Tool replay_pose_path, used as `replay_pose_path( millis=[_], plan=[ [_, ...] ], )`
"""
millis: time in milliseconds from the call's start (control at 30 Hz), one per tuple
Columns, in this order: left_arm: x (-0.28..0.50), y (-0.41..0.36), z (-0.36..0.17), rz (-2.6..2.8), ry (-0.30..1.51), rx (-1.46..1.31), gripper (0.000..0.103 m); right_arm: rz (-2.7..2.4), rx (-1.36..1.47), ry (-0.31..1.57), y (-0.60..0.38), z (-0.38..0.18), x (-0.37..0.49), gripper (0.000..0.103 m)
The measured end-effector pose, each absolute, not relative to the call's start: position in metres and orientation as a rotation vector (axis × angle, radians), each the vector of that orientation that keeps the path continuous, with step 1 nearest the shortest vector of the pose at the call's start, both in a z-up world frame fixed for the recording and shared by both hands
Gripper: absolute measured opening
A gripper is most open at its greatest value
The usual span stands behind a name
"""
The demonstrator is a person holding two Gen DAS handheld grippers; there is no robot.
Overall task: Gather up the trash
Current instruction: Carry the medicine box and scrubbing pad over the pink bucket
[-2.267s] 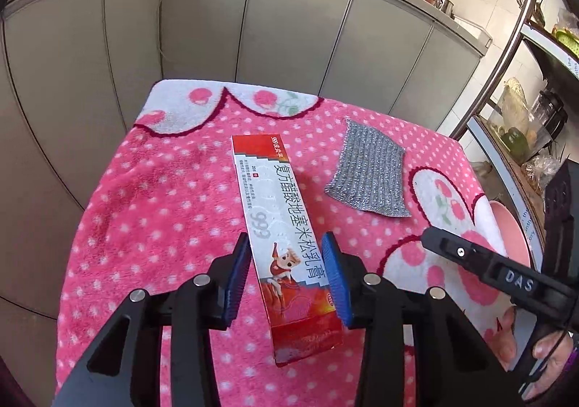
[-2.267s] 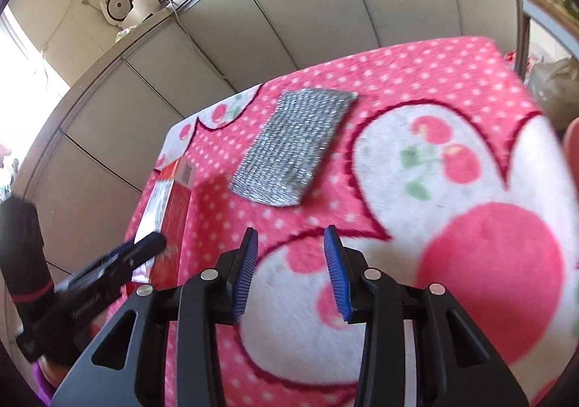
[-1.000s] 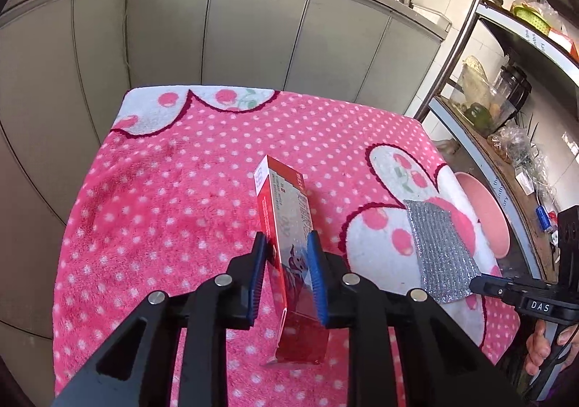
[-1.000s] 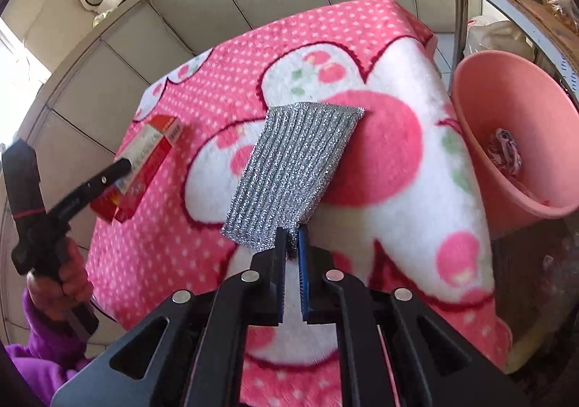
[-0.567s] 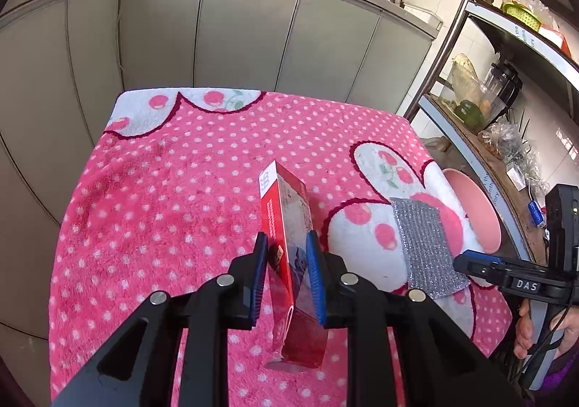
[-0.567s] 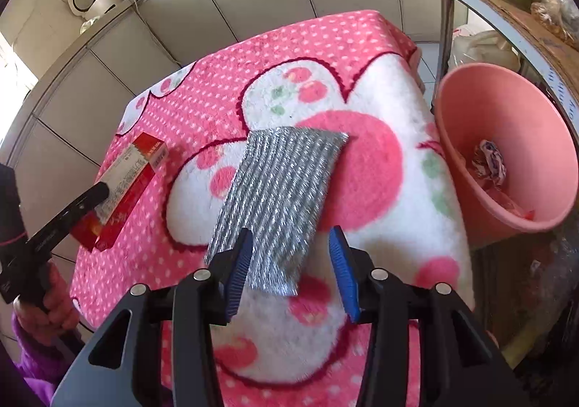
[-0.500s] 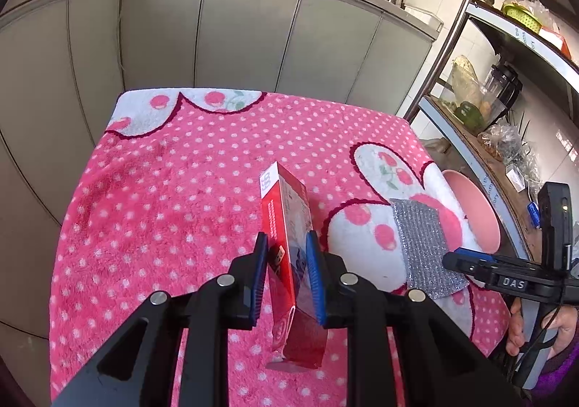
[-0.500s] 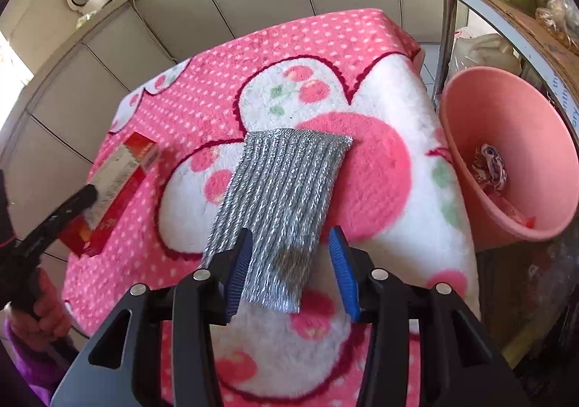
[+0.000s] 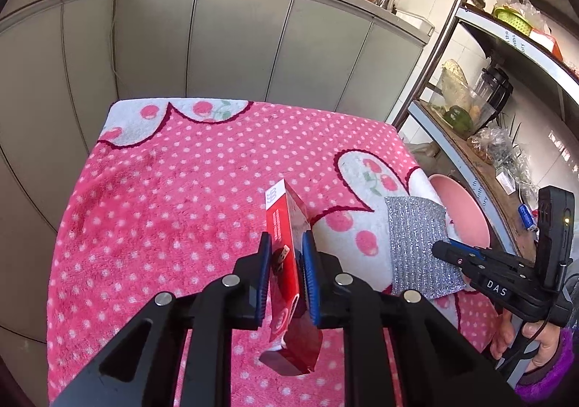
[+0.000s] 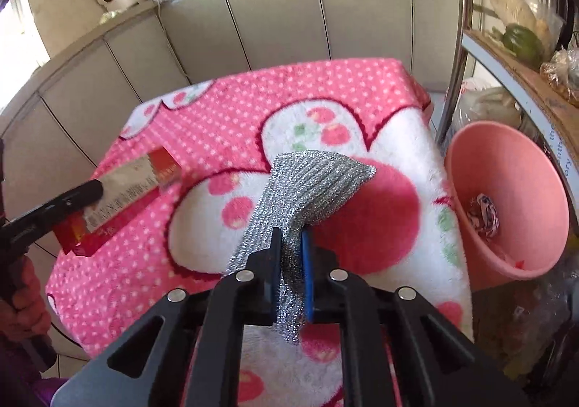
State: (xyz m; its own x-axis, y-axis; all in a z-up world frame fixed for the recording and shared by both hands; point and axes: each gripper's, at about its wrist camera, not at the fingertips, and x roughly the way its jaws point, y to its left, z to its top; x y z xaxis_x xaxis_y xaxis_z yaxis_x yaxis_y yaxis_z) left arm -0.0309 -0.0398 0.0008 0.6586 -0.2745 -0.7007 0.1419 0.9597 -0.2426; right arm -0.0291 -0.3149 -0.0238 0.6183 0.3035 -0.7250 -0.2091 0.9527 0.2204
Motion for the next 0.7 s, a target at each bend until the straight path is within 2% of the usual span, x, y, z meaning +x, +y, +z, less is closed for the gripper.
replay_pose_path(
  millis=[433, 700],
  plan=[
    [-0.016, -0.112, 0.043, -0.389, 0.753, -0.115, 0.014, 0.184, 0.217, 0.716, -0.389, 0.010, -0.047, 0.010],
    [0.011, -0.202, 0.062, -0.559, 0.759, -0.071, 0.014, 0.002, 0.257, 0.673, -0.461, 0.010, -0.050, 0.010]
  ],
)
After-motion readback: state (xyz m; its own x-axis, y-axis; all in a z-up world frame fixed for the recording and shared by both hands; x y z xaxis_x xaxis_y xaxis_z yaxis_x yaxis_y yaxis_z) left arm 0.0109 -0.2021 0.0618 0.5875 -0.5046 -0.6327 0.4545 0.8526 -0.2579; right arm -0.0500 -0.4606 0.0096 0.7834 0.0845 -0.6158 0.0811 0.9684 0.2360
